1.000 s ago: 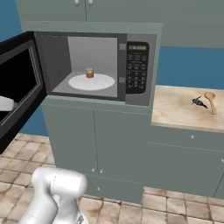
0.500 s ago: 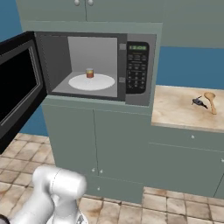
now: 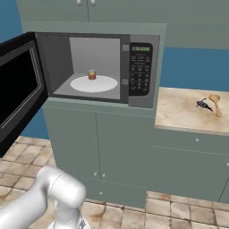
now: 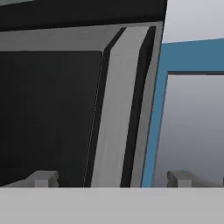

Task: Close the microwave door.

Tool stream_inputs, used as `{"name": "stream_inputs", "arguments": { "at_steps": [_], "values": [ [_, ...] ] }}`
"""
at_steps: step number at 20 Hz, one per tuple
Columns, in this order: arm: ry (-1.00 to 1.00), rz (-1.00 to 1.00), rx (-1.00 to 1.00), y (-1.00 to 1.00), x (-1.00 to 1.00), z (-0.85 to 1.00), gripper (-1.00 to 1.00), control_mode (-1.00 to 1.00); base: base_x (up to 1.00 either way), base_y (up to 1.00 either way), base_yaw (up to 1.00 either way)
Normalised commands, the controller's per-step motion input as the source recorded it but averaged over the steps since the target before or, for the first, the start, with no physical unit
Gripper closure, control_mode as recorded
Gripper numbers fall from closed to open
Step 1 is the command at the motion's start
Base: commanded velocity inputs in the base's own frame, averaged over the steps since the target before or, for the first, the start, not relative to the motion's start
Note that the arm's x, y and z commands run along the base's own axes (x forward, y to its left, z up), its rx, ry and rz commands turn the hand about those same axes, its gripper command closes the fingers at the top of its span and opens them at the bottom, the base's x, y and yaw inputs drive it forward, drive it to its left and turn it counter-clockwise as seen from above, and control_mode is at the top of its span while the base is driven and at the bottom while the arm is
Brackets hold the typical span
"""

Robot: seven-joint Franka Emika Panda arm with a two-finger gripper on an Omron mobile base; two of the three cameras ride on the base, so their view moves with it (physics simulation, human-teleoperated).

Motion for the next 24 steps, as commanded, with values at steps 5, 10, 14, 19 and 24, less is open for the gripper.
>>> {"name": "stream_inputs", "arguments": {
  "at_steps": [5, 10, 14, 19, 24],
  "values": [
    [0.00, -0.32, -0.03, -0.49, 0.30, -0.05, -1.00, -1.00, 0.00, 0.00, 0.00],
    [-0.01, -0.13, 0.00, -0.56, -0.08, 0.02, -1.00, -1.00, 0.00, 0.00, 0.00],
    [-0.16, -0.02, 0.00, -0.31, -0.96, 0.08, -1.00, -1.00, 0.00, 0.00, 0.00],
    [-0.08, 0.01, 0.00, -0.62, -0.45, 0.04, -1.00, -1.00, 0.00, 0.00, 0.00],
    [0.01, 0.04, -0.01, -0.81, 0.24, 0.00, -1.00, -1.00, 0.00, 0.00, 0.00]
  ]
}}
